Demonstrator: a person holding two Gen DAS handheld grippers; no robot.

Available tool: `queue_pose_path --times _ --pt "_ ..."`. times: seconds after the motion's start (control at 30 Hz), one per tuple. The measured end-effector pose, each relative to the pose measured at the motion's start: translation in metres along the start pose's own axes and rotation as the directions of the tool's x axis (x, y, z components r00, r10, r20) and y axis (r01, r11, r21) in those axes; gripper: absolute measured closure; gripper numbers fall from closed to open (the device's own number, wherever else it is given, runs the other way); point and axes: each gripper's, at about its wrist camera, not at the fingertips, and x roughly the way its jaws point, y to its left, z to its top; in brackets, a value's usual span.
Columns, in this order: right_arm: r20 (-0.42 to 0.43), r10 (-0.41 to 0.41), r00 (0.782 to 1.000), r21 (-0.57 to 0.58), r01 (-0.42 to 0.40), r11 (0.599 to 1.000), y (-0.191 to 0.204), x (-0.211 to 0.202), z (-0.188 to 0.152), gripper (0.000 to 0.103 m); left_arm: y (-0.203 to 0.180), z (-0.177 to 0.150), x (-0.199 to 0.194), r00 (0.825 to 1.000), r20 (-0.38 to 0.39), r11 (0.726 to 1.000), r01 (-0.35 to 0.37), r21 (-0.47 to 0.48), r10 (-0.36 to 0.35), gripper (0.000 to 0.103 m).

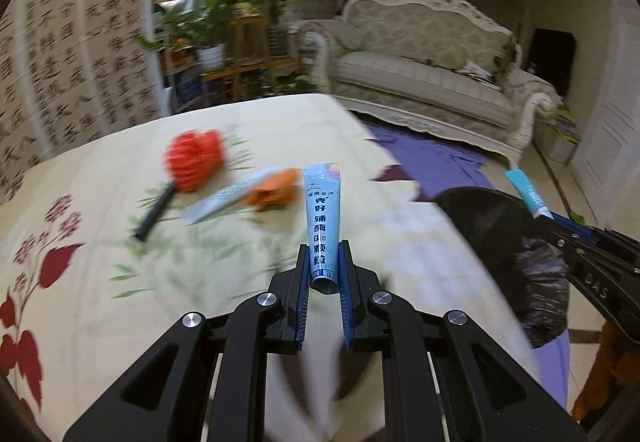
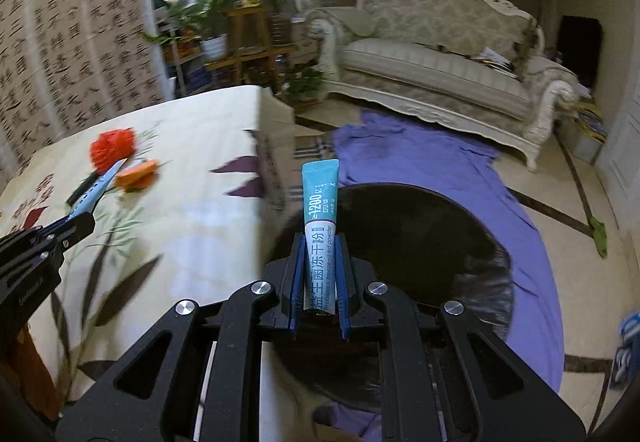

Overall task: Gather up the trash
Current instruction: 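Carry the blue tube and teal tube over the black bin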

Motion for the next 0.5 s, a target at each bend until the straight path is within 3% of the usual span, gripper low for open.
queue_pose_path --times 0.5 --pt "0.005 -0.069 0.998 0.089 0.068 0.994 -0.063 0.014 -0.006 0.088 -0.092 0.018 0.033 0.995 0.0 0.985 0.101 0.14 -0.102 0.088"
